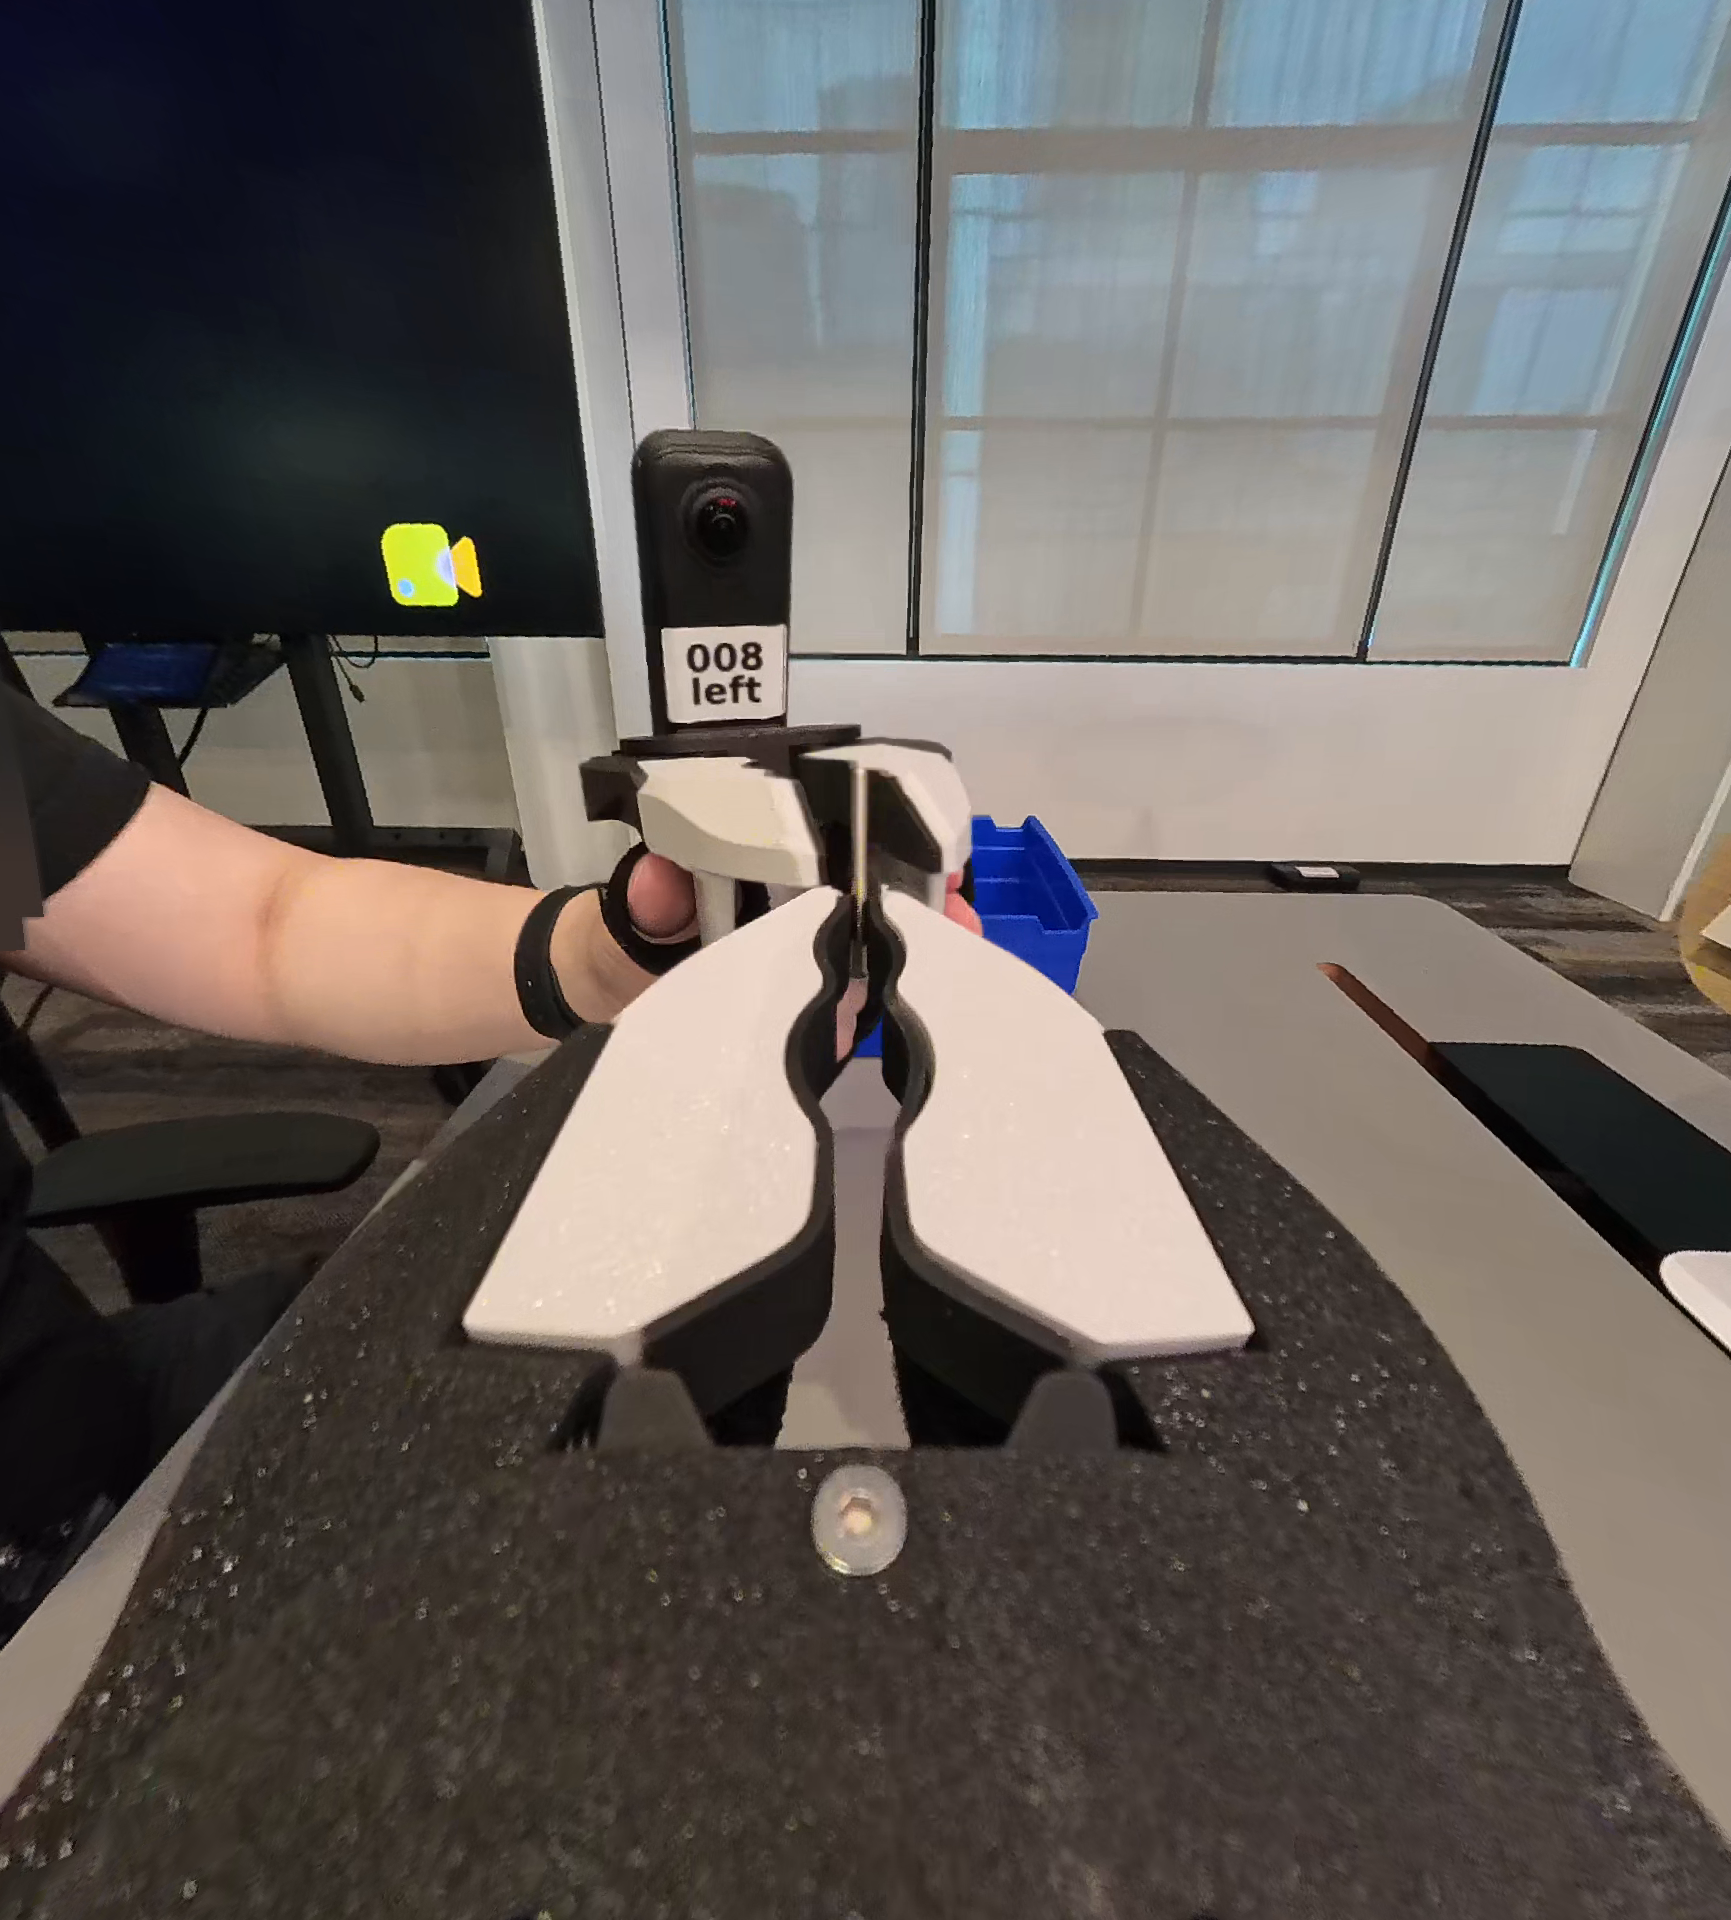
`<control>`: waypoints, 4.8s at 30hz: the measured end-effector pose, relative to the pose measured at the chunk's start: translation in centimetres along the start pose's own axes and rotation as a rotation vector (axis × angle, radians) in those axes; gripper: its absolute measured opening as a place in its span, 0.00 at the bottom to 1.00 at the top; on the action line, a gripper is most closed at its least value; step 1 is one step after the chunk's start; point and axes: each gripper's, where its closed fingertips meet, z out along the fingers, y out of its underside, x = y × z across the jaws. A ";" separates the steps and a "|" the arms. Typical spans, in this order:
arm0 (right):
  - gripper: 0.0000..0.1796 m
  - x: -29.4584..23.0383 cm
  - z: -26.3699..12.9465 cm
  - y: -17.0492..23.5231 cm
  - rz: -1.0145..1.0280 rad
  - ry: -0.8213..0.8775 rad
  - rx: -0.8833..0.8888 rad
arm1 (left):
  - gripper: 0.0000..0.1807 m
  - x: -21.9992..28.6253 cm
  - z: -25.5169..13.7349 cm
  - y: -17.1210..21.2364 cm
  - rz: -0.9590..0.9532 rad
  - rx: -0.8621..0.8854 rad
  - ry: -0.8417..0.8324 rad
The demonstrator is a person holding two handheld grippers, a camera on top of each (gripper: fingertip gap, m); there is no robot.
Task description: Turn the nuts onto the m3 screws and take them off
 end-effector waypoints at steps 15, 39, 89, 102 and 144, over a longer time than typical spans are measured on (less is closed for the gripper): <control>0.01 0.1 -0.8 -2.9 0.206 -0.072 0.200 | 0.08 0.0 -1.1 1.0 -0.019 -0.008 -0.027; 0.01 -1.9 -0.3 -3.8 0.187 -0.159 0.189 | 0.10 2.3 1.4 -1.2 -0.041 0.026 0.043; 0.01 -2.0 -1.0 -4.3 0.037 -0.065 0.075 | 0.02 2.8 1.4 -0.6 -0.018 -0.056 0.079; 0.01 -1.6 -0.7 -2.7 0.037 -0.033 -0.051 | 0.03 2.3 0.9 1.5 -0.087 -0.180 0.094; 0.01 -1.4 -0.4 -2.5 0.039 -0.013 -0.071 | 0.02 1.9 0.6 1.3 -0.241 -0.145 0.145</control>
